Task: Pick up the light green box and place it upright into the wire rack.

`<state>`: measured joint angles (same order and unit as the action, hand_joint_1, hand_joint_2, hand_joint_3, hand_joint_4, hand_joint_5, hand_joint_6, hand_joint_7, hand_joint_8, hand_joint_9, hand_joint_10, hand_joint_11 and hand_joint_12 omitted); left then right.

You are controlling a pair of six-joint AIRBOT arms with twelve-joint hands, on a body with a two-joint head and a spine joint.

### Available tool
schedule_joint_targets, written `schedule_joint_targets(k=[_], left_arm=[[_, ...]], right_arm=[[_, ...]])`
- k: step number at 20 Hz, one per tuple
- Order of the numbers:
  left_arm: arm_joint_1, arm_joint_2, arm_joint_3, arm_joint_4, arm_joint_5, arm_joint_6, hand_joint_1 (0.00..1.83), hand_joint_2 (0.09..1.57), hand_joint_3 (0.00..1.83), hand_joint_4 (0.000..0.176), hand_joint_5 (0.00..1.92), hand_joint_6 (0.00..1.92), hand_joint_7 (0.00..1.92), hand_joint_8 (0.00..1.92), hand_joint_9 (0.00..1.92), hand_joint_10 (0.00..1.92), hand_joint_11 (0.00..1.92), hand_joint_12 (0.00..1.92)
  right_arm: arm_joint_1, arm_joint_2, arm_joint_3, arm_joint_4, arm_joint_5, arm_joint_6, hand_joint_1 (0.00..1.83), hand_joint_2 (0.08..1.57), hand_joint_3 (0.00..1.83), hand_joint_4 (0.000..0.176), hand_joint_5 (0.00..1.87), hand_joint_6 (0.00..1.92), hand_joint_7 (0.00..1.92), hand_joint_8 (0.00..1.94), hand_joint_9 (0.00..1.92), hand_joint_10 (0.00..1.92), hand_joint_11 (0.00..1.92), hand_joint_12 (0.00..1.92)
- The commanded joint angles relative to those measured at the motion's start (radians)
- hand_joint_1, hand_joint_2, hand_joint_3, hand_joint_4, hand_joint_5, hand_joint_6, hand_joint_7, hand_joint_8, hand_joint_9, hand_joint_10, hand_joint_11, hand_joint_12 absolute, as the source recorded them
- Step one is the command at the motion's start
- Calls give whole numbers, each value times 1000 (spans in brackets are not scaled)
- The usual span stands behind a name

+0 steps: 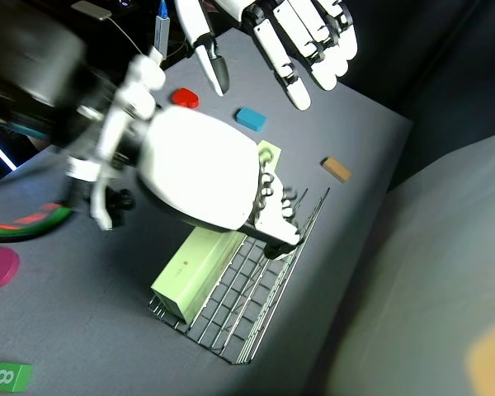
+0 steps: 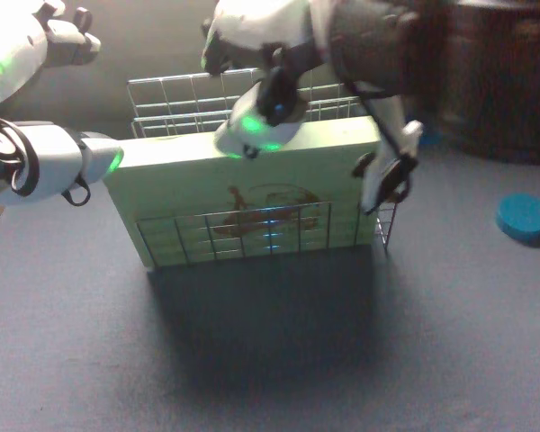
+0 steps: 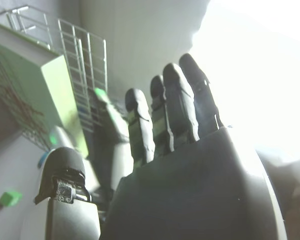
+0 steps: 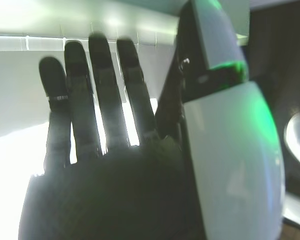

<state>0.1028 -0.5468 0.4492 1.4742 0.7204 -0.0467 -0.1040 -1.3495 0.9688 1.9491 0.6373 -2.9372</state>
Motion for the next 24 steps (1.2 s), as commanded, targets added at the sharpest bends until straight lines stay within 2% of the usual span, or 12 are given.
schedule_joint_targets(k=[1, 8, 10, 14, 17, 18, 20, 21, 22, 23, 24], left_arm=[[-15, -3, -4, 83, 12, 0, 146, 1241, 0, 57, 358, 0, 239, 1, 238, 0, 0, 609], [-20, -20, -30, 83, 30, -8, 139, 1241, 0, 58, 345, 0, 238, 0, 238, 1, 0, 635], [-25, -35, -33, 83, 36, -10, 121, 1247, 3, 58, 346, 0, 238, 0, 240, 2, 0, 640], [-37, -54, -35, 82, 57, -12, 125, 1246, 2, 58, 353, 3, 236, 0, 230, 0, 0, 635], [-36, -70, -36, 76, 64, -13, 142, 1244, 0, 51, 374, 8, 266, 9, 250, 8, 0, 632], [-35, -74, -37, 76, 64, -13, 160, 1238, 0, 48, 389, 8, 297, 11, 280, 12, 0, 687], [-36, -83, -36, 76, 70, -13, 176, 1238, 0, 46, 470, 5, 429, 6, 471, 28, 43, 930], [-39, -88, -35, 76, 71, -13, 177, 1243, 0, 39, 549, 10, 531, 10, 571, 41, 97, 987], [-41, -91, -34, 76, 73, -13, 177, 1243, 0, 39, 549, 10, 531, 10, 571, 41, 97, 987], [-42, -95, -34, 75, 76, -13, 208, 1260, 0, 1, 827, 43, 778, 73, 719, 289, 328, 1144], [-44, -104, -34, 75, 80, -16, 232, 1263, 0, 0, 904, 98, 845, 173, 660, 672, 406, 1247]], right_arm=[[14, 16, -11, -50, -45, -6, 674, 1071, 0, 0, 429, 0, 462, 0, 418, 31, 36, 1305], [34, 335, -213, -52, -226, -74, 635, 1045, 0, 0, 426, 4, 460, 0, 418, 24, 24, 1299], [43, 457, -314, -53, -277, -75, 633, 1043, 0, 0, 452, 12, 497, 13, 446, 32, 46, 1299], [27, 515, -373, -20, -247, -74, 592, 1093, 7, 0, 470, 12, 515, 11, 451, 26, 52, 1275], [-11, 522, -383, -6, -258, -74, 605, 1129, 2, 0, 606, 35, 683, 42, 633, 91, 243, 1370], [-20, 523, -383, -6, -275, -74, 612, 1152, 0, 0, 671, 22, 751, 46, 656, 232, 316, 1432], [-29, 531, -383, -6, -326, -74, 598, 1191, 1, 0, 811, 56, 868, 181, 559, 1063, 416, 1648], [-32, 537, -383, -7, -343, -74, 591, 1196, 0, 0, 845, 111, 793, 455, 581, 1243, 433, 1722], [-35, 541, -383, -9, -355, -74, 591, 1196, 0, 0, 845, 111, 793, 455, 581, 1243, 433, 1722], [-41, 546, -383, -15, -372, -74, 584, 1205, 1, 0, 626, 928, 695, 989, 619, 1440, 489, 1867], [-52, 550, -383, -28, -384, -74, 585, 1210, 1, 0, 548, 1234, 683, 1162, 654, 1556, 603, 1910]])
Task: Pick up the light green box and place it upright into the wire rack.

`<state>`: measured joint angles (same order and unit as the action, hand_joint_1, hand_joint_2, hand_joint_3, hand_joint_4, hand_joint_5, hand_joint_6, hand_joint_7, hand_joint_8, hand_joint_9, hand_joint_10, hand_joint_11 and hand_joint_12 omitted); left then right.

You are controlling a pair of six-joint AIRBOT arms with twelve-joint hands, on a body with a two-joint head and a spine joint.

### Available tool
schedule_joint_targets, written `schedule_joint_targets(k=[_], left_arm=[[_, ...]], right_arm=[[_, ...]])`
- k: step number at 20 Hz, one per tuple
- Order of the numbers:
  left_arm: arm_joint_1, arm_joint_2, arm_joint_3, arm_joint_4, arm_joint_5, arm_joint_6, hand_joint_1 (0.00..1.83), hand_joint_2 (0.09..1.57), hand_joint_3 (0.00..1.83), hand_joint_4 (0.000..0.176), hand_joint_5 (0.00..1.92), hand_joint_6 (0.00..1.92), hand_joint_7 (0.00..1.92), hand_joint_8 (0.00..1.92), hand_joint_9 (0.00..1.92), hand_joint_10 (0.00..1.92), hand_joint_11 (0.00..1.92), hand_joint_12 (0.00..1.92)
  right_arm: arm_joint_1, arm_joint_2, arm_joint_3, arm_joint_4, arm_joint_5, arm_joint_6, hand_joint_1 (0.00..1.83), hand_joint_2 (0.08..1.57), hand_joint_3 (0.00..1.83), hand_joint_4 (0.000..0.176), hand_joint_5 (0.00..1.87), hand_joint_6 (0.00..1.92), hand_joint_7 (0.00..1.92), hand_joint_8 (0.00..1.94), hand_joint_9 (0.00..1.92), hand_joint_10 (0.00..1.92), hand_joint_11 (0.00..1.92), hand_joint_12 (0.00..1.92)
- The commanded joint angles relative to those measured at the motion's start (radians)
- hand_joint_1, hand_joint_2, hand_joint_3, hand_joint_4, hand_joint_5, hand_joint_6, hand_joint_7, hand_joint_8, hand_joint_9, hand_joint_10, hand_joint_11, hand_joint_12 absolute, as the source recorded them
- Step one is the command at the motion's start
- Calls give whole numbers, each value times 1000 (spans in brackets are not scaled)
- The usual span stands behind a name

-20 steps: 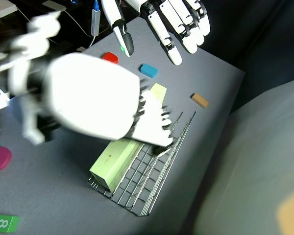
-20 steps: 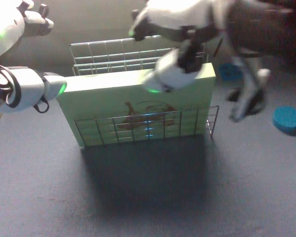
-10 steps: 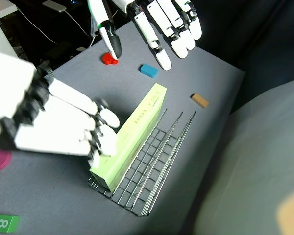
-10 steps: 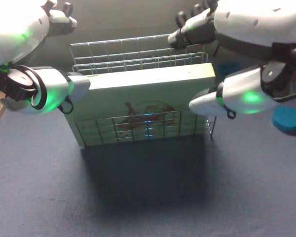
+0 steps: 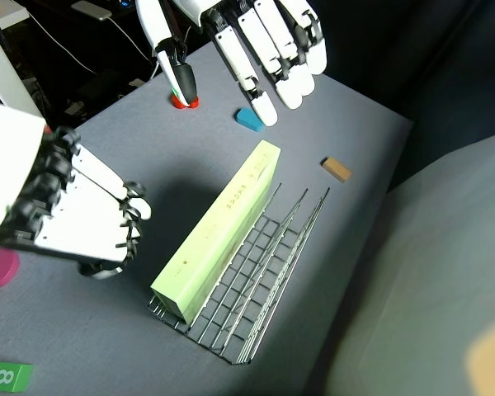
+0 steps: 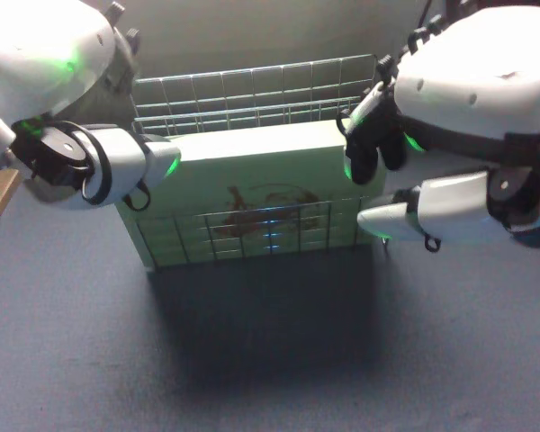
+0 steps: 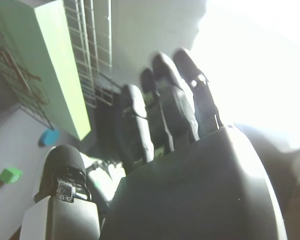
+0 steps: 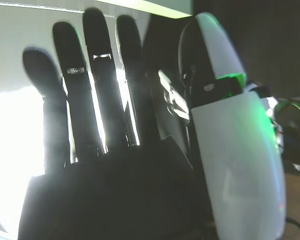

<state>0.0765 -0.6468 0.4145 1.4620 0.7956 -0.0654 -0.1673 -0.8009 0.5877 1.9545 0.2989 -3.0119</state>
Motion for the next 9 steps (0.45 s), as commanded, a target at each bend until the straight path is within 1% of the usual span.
schedule_joint_targets(k=[1, 2, 3, 4, 5, 6, 7, 8, 9], left_arm=[[-20, -9, 0, 88, 7, 3, 250, 1258, 0, 0, 853, 417, 719, 690, 629, 1016, 476, 1393], [-21, -12, 0, 86, 10, 3, 278, 1260, 0, 0, 638, 1155, 579, 1315, 571, 1501, 534, 1624], [-24, -15, 1, 85, 12, 3, 289, 1275, 3, 0, 523, 1618, 526, 1681, 555, 1837, 605, 1847], [-26, -17, 1, 85, 12, 3, 321, 1292, 5, 0, 528, 1860, 654, 1873, 762, 1904, 784, 1906], [-27, -17, 1, 85, 12, 3, 348, 1313, 8, 0, 640, 1909, 808, 1911, 880, 1918, 910, 1918], [-27, -17, 1, 85, 12, 3, 363, 1328, 6, 0, 766, 1919, 913, 1919, 940, 1920, 959, 1920], [-27, -17, 1, 85, 11, 5, 370, 1348, 6, 0, 943, 1921, 1072, 1921, 1067, 1921, 1018, 1921], [-27, -17, 2, 83, 11, 6, 371, 1367, 5, 0, 1127, 1921, 1242, 1921, 1219, 1921, 1129, 1921], [-27, -17, 3, 82, 11, 6, 378, 1381, 5, 0, 1199, 1921, 1317, 1921, 1306, 1921, 1233, 1921]], right_arm=[[8, 2, -2, -37, -46, 1, 587, 1223, 3, 0, 552, 1431, 698, 1353, 699, 1730, 716, 1919], [7, 3, -2, -41, -45, 1, 587, 1247, 5, 0, 585, 1620, 717, 1582, 823, 1883, 884, 1921], [6, 3, -2, -44, -44, 1, 596, 1248, 2, 0, 597, 1799, 769, 1761, 954, 1913, 1045, 1921], [6, 3, -2, -45, -44, 1, 616, 1251, 2, 0, 707, 1897, 891, 1905, 1114, 1919, 1282, 1921], [6, 3, -2, -45, -44, 1, 637, 1272, 6, 0, 878, 1916, 1081, 1934, 1258, 1921, 1517, 1921], [6, 3, -2, -45, -44, 1, 607, 1340, 16, 0, 1034, 1920, 1273, 1940, 1471, 1921, 1695, 1921], [6, 2, -2, -45, -45, 1, 570, 1399, 27, 0, 1116, 1921, 1396, 1941, 1593, 1921, 1796, 1921], [6, 2, -2, -45, -47, 1, 553, 1449, 4, 0, 1178, 1921, 1454, 1941, 1633, 1921, 1828, 1921], [6, 2, -2, -45, -49, 1, 556, 1468, 1, 52, 1243, 1921, 1489, 1941, 1664, 1921, 1847, 1921]])
